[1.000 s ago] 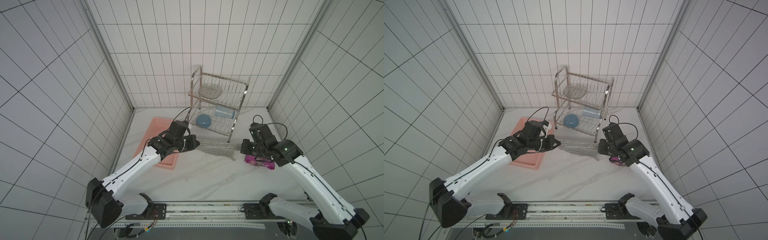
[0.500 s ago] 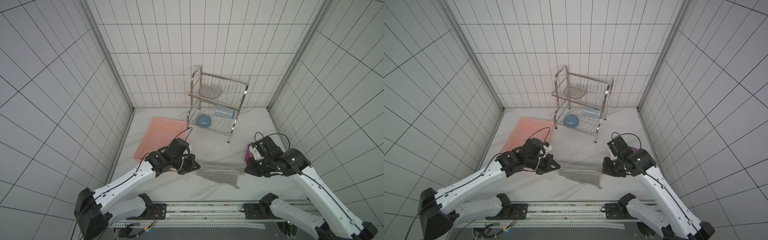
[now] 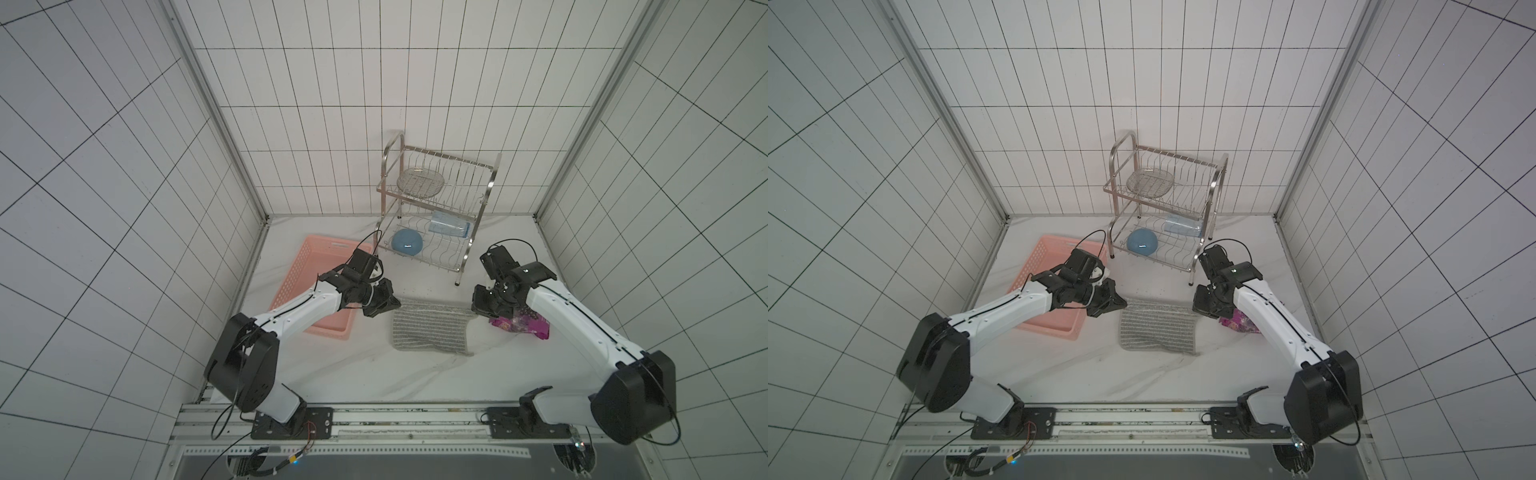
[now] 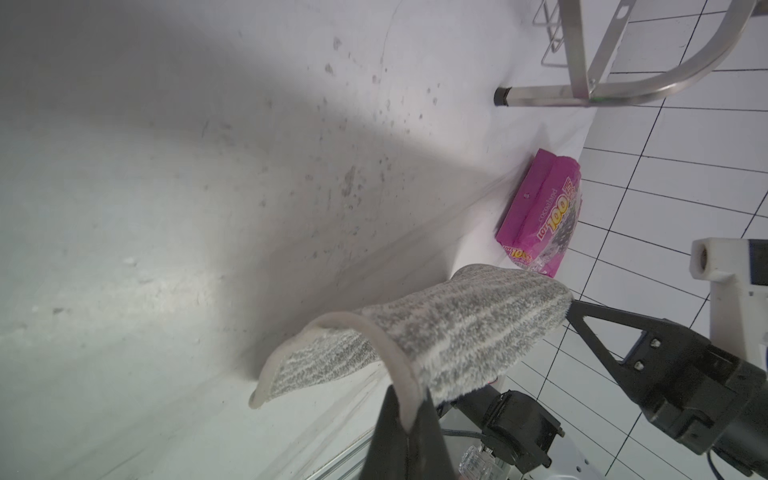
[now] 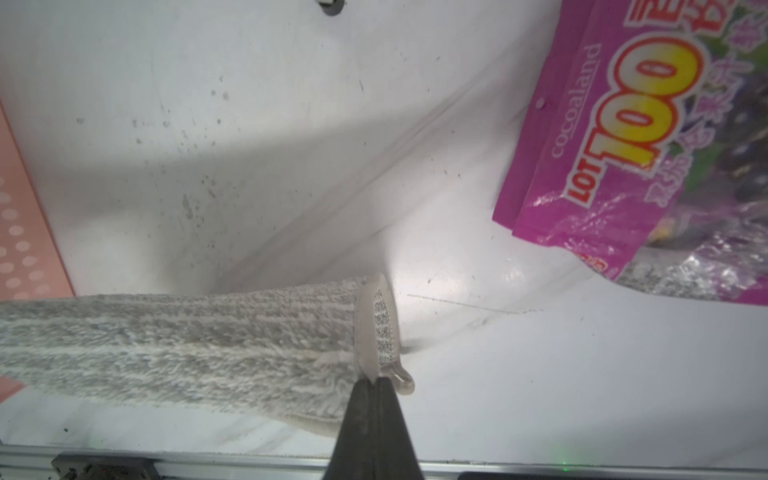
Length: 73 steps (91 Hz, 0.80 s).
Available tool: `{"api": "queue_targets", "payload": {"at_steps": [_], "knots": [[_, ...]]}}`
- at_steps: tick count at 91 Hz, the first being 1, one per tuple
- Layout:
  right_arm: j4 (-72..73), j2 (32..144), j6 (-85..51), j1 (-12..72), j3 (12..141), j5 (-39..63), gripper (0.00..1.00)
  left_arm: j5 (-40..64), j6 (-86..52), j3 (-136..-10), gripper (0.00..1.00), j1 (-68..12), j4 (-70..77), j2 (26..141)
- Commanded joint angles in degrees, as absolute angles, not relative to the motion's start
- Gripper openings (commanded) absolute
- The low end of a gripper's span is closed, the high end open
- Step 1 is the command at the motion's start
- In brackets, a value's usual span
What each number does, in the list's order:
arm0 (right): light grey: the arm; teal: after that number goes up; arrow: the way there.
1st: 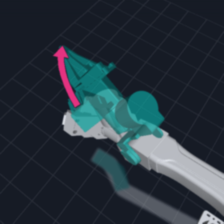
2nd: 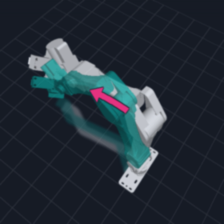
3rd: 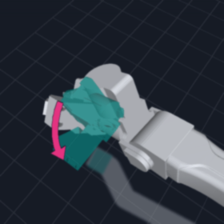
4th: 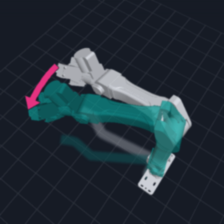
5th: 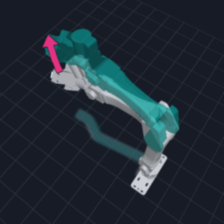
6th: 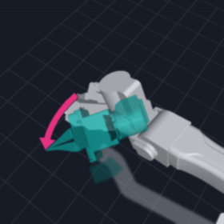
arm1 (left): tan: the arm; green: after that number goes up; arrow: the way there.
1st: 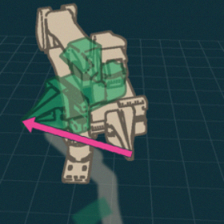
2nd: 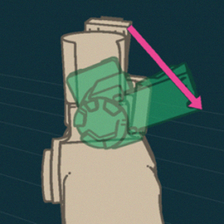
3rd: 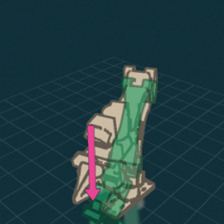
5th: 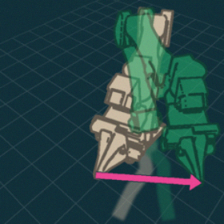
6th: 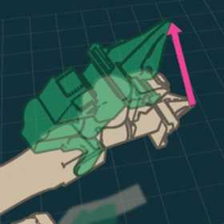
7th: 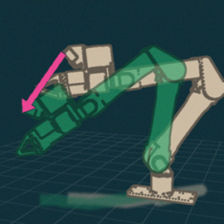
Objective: Fold the square dishcloth
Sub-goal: Flatten out the cleaning item at the center of the board, then fold the cleaning item at the center of the board.
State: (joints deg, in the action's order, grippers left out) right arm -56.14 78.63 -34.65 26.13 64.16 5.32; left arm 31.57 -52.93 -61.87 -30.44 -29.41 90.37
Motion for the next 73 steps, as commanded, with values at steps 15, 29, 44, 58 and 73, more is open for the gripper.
{"api": "queue_targets", "payload": {"at_steps": [15, 29, 44, 58, 73], "knots": [[-50.48, 86.66, -31.96, 23.76, 67.95, 2.33, 0.0, 32.08, -46.47, -69.25, 0.0, -27.22, -27.35, 101.06], [-48.64, 89.03, -32.15, 23.64, 66.56, 6.0, 0.0, 32.85, -46.32, -66.24, 0.0, -26.49, -26.21, 102.03], [-47.96, 86.17, -34.03, 23.8, 62.58, 8.56, 0.0, 33.39, -44.97, -63.89, 0.03, -25.81, -27.28, 100.18], [-47.71, 82.82, -36.72, 25.51, 57.79, 9.76, 0.0, 33.92, -43.21, -62.42, 0.07, -25.53, -29.66, 99.5], [-47.37, 81.3, -39.13, 29.7, 54.73, 9.54, 0.0, 33.86, -42.37, -60.45, 0.08, -24.55, -30.9, 98.25]]}}
